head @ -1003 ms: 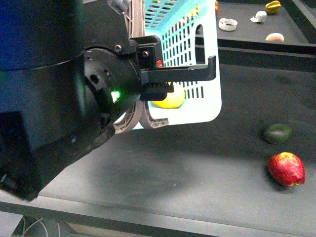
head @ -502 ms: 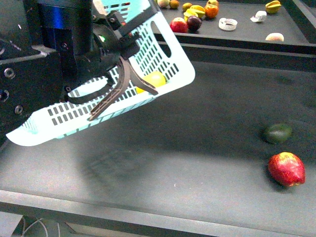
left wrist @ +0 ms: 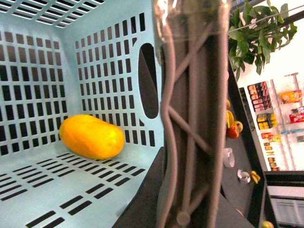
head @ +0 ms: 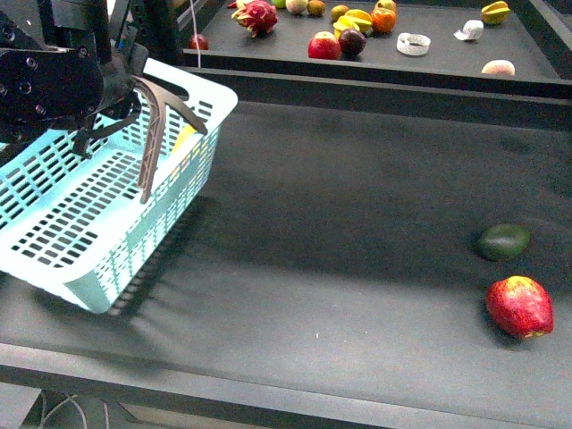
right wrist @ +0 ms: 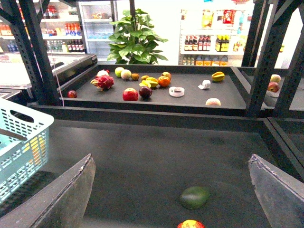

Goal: Pick mango with right arm and hold basket with left

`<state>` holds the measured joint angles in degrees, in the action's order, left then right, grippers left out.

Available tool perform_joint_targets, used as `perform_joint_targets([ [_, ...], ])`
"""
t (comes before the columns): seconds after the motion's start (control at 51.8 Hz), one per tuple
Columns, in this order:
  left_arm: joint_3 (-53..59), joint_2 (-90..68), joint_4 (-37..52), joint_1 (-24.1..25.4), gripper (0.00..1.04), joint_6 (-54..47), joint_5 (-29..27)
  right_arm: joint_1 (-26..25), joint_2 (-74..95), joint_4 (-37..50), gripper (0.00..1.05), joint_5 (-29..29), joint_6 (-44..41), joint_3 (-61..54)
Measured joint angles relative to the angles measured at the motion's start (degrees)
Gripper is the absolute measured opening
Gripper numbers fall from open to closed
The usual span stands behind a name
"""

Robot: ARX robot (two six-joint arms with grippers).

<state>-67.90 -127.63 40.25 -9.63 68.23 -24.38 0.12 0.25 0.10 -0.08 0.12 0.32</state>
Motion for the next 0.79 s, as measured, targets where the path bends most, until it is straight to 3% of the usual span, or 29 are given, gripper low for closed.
perform_joint_targets([
  [0.289, -9.0, -4.8, -7.2, -0.5, 0.06, 11.0, 1.0, 0.0, 0.0, 0.0, 0.96, 0.0, 0.0, 0.0],
  [0.482, -13.1, -7.8, -10.7, -0.7, 0.06, 14.1, -1.2, 0.0, 0.0, 0.0, 0.96, 0.0, 0.0, 0.0],
  [0.791, -13.3, -8.4, -12.5, -0.5, 0.65, 19.7, -5.5, 0.0, 0.0, 0.0, 0.96, 0.0, 0.0, 0.0],
])
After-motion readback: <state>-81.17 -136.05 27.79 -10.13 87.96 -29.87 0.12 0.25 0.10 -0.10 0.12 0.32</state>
